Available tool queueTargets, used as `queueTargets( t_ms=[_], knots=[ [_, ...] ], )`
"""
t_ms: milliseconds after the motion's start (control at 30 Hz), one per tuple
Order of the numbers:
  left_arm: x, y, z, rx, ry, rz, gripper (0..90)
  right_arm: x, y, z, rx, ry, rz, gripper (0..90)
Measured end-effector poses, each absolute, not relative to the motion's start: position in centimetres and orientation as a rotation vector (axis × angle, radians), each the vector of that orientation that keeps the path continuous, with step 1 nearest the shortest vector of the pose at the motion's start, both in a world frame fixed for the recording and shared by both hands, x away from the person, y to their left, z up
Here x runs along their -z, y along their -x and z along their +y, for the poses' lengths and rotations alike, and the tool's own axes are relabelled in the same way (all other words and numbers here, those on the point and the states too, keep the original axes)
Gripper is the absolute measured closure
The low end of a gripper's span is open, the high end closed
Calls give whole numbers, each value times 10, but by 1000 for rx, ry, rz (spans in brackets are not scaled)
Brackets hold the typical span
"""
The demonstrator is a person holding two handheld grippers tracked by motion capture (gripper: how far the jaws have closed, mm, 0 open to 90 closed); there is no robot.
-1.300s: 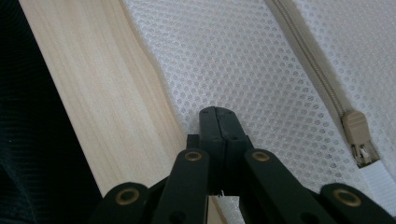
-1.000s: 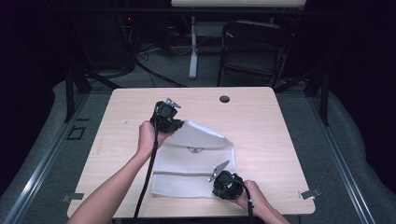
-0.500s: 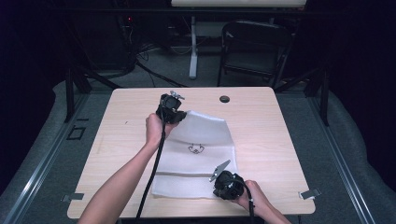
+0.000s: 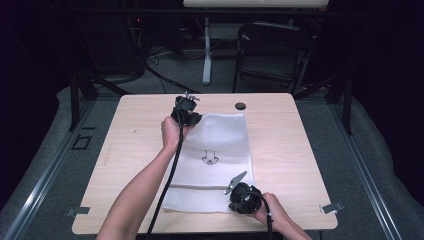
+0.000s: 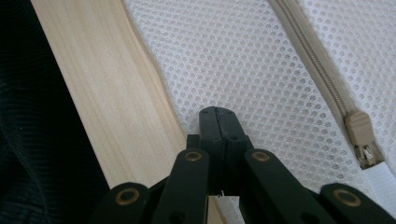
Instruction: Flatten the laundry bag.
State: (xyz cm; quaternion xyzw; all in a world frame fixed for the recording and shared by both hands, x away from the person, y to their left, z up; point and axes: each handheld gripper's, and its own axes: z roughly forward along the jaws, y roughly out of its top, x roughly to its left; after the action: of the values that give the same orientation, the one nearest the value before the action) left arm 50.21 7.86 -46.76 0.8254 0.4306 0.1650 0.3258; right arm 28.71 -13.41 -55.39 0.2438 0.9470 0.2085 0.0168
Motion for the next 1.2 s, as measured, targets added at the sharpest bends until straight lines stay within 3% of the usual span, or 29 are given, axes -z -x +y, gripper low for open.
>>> queueTargets(
  t_ms=[33,100,133,267,300,400,800,1000,1067,1133,1200],
  knots=[
    [468,-503,79,-427,-2163,1128,781,554,-287,-134,-648,-758,2944,900],
    [470,-504,80,-416,-2154,1132,670,554,-287,-134,-651,-762,2946,900],
    [470,-504,81,-400,-2145,1128,670,554,-287,-134,-652,-763,2946,900],
    [469,-504,82,-381,-2139,1110,496,554,-288,-135,-657,-767,2948,900],
    [468,-504,82,-396,-2140,1110,496,554,-288,-135,-650,-765,2945,900],
    [465,-505,83,-436,-2125,1130,313,554,-288,-135,-643,-764,2947,900],
    [464,-478,97,-314,-2123,1076,159,554,-289,-135,-664,-781,2960,900],
    [463,-452,104,-269,-2138,1009,141,554,-288,-135,-656,-787,2958,900],
    [463,-442,108,-255,-2158,985,131,554,-288,-136,-666,-802,2958,870],
    [463,-433,110,-250,-2168,968,106,550,-289,-138,-691,-829,2955,770],
    [463,-423,113,-229,-2164,954,99,547,-290,-140,-702,-845,2938,725]
  ],
)
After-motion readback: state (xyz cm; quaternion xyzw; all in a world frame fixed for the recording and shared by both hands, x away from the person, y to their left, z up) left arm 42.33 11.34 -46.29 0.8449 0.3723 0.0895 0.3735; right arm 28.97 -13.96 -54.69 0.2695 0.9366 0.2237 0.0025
